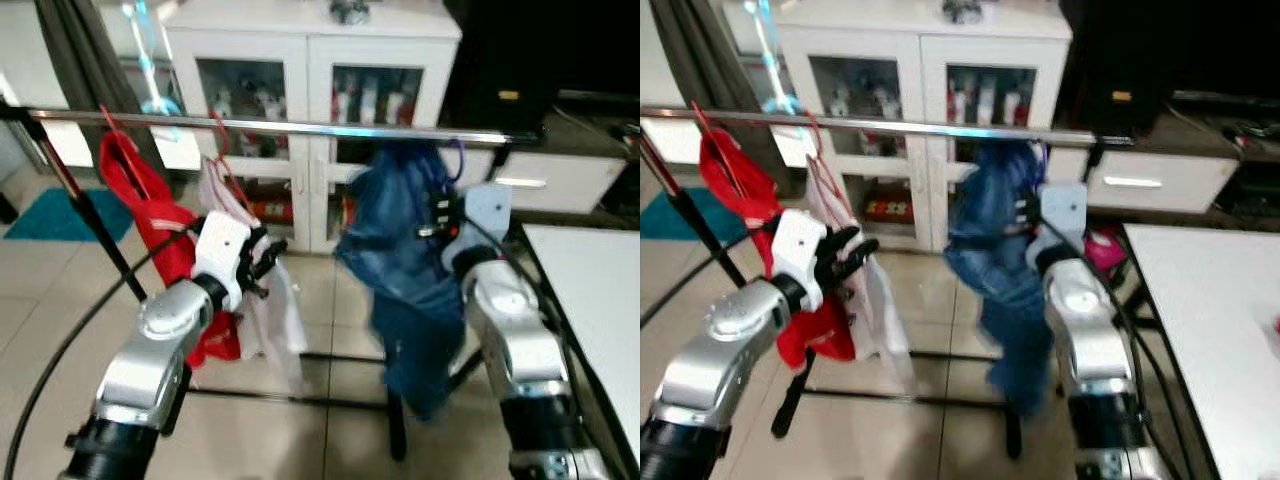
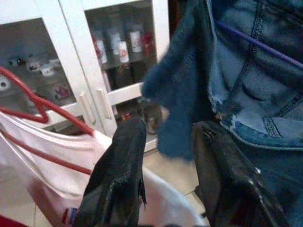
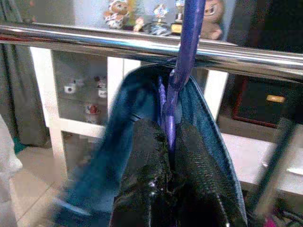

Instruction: Hang hanger

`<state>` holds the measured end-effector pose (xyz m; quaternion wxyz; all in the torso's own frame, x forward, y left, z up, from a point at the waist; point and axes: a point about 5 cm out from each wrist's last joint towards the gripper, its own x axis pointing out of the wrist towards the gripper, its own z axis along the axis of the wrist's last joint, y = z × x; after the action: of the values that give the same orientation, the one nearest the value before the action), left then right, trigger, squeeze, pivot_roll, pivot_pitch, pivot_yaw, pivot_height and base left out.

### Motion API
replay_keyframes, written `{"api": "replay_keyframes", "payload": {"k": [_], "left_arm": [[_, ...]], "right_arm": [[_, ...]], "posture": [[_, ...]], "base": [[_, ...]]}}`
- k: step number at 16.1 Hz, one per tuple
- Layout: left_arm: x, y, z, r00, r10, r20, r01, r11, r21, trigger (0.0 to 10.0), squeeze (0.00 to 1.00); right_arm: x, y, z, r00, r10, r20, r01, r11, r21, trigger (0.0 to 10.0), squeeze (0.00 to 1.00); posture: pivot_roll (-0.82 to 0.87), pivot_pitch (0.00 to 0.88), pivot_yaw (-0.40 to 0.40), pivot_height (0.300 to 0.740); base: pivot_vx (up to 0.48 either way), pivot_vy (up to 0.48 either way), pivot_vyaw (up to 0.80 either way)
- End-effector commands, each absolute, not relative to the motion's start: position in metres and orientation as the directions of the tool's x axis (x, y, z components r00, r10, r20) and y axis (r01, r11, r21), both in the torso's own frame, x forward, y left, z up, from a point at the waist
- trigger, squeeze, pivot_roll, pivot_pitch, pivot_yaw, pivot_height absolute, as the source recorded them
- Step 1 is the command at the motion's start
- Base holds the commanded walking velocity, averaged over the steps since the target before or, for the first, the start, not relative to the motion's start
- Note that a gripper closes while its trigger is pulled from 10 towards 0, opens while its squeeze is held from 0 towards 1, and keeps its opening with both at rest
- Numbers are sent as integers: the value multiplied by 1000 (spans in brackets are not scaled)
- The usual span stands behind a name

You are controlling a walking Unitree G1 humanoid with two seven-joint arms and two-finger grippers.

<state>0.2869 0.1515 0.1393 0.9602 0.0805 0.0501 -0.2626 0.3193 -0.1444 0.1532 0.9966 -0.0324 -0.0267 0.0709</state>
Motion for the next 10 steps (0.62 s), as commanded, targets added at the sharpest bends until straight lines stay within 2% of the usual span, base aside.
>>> {"api": "replay_keyframes", "payload": {"k": [1,4,8,10], "left_arm": [[286,154,144,848,-514,-126,528,838,136,10000,0],[281,147,151,788,-603,-124,615,774,149,10000,0],[279,145,156,752,-646,-133,659,731,178,10000,0],[278,145,160,730,-670,-132,682,707,187,10000,0]], "right_arm": [[325,-134,165,979,189,77,-182,980,-85,10000,0],[343,-137,168,983,180,20,-178,981,-71,10000,0],[367,-141,172,987,160,-30,-160,987,1,10000,0],[383,-141,177,986,156,-52,-156,988,-12,10000,0]], "posture": [[-55,0,2,740],[-48,0,2,740],[-44,0,6,740],[-41,0,11,740]], "base": [[0,0,0],[0,0,0],[0,0,0],[0,0,0]]}}
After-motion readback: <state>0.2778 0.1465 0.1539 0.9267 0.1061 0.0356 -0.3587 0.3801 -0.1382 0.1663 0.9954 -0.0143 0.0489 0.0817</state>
